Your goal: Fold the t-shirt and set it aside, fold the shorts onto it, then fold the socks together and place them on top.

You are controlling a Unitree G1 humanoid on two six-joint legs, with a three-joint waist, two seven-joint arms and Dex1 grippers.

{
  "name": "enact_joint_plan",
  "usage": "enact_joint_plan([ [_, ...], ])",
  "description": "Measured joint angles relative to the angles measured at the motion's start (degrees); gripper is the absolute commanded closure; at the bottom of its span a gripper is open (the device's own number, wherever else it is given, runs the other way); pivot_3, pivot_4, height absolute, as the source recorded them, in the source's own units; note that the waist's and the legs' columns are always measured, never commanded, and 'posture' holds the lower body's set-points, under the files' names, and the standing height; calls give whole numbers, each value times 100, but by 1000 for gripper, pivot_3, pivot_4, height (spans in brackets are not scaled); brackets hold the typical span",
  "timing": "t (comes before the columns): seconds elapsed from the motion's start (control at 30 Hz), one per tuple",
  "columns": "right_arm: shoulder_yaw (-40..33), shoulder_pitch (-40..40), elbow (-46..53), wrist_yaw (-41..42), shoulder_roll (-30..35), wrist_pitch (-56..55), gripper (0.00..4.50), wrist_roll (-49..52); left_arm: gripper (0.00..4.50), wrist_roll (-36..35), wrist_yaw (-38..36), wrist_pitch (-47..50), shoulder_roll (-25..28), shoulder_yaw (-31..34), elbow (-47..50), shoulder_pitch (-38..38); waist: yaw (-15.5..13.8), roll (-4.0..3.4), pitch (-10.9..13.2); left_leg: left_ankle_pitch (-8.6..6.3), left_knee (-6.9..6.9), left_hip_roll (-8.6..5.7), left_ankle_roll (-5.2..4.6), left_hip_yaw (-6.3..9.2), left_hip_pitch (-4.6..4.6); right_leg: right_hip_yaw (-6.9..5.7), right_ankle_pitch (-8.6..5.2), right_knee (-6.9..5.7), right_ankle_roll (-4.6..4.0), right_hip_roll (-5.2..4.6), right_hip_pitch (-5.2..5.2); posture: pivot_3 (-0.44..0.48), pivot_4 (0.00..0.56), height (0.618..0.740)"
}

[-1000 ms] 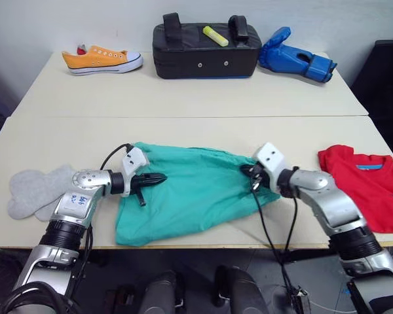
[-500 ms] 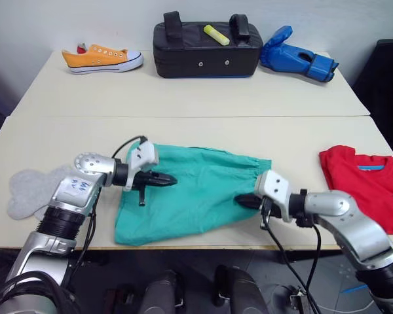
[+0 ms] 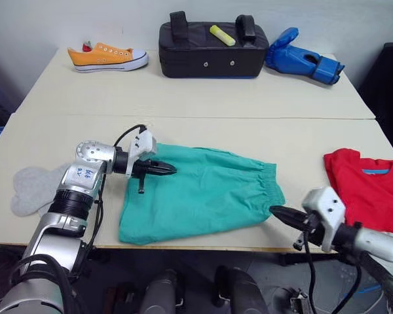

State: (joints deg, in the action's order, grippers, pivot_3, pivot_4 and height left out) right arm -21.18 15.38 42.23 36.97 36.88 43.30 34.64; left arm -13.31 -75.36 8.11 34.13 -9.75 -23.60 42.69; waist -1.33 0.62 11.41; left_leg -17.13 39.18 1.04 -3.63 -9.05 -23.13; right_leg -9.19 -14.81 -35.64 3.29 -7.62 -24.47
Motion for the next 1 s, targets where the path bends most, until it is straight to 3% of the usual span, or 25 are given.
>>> enact_joint_plan([
  [0.07, -286, 46, 36, -543, -418, 671, 3666, 767, 4500, -9, -48, 61, -111, -48, 178, -166, 10, 0, 0, 0, -1, 0, 0, 3, 0, 2, 0, -1, -1, 0, -2, 0, 150, 740],
  [0.2, -452, 126, 35, -1396, -752, 1560, 2250, 2004, 4500, 46, -34, 44, -283, -212, 267, -285, 8, -1, 1, -1, -4, 1, 0, 6, -2, 4, 0, -1, -3, 0, -4, 0, 150, 740],
  [0.43, -400, 221, -432, -2968, -1526, 1898, 37, 3934, 4500, 417, 117, -346, -402, -347, 211, -310, 7, 0, -1, -1, -10, -2, -3, 4, -1, 5, 1, 4, -1, -1, -2, 0, 150, 740],
  [0.7, -37, -834, -1613, -3909, -1767, 1482, 37, 4819, 4500, 831, 437, -946, -412, -418, -429, -342, 106, 29, -26, -4, -10, 0, -9, 6, 5, 7, 3, 5, 0, 0, 2, 0, 150, 740],
  [0.8, 205, -1336, -2074, -3938, -1912, 1257, 644, 4560, 4500, 890, 615, -1060, -463, -387, -562, -336, 138, 51, -58, -3, -10, 0, -10, 6, 8, 7, 3, 4, 1, -1, 5, 0, 150, 740],
  [1.0, 492, -1878, -2644, -3913, -2018, 889, 2757, 3964, 4500, 930, 1126, -1130, -638, -332, -697, -325, 142, 48, -75, -2, -10, 0, -9, 7, 7, 8, 3, 3, 2, -3, 3, 0, 150, 740],
])
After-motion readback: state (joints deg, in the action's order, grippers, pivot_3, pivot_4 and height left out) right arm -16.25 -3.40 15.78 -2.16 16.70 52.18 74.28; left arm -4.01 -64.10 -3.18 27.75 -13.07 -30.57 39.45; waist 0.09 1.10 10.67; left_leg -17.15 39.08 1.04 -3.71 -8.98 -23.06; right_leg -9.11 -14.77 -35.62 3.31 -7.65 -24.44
